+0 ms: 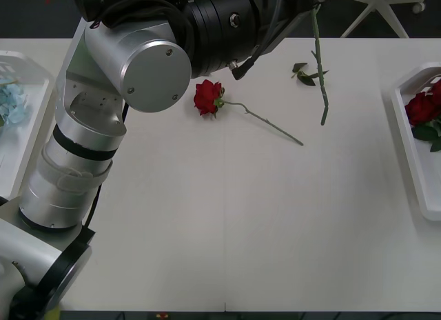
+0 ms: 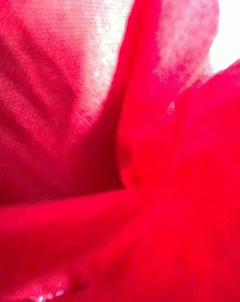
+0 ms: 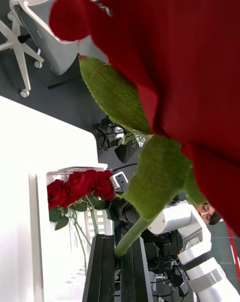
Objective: Place the red flowers into the right box and the blue flowers into the left box. If a person shows an open palm, hand one flower to the person first, then continue sorting.
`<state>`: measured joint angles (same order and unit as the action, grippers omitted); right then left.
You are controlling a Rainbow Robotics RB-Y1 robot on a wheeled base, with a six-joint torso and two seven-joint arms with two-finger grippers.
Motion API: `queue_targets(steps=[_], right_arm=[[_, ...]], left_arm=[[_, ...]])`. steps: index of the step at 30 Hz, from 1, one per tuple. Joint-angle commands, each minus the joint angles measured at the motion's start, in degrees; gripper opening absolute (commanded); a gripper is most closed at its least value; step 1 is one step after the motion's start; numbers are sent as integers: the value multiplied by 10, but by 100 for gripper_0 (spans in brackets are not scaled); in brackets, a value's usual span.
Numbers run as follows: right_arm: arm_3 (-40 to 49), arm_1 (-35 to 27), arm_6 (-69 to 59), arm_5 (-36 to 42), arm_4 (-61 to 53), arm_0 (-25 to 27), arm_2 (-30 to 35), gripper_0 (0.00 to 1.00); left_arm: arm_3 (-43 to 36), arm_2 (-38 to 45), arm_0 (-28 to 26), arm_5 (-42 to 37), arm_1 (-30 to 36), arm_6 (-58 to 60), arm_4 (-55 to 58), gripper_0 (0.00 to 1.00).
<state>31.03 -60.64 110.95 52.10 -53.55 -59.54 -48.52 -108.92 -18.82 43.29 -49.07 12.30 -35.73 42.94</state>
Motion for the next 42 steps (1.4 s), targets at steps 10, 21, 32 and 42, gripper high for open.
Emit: queue_targets(steps=[10,21,32,42], right_arm=[[-15,3,-10,-5,-15,0,1,52],[127,-106,55,97,-111,0,2,95],[203,-221,227,238,-289,0,91,100],[331,-222,302,362,-539,98,218,100]], left_arm=[[-19,-10,1,10,-13,30,-5,0],[-19,-10,1,10,-13,30,-5,0],[-19,-10,1,10,-13,30,-5,0],[-19,-10,1,10,-13,30,-5,0]])
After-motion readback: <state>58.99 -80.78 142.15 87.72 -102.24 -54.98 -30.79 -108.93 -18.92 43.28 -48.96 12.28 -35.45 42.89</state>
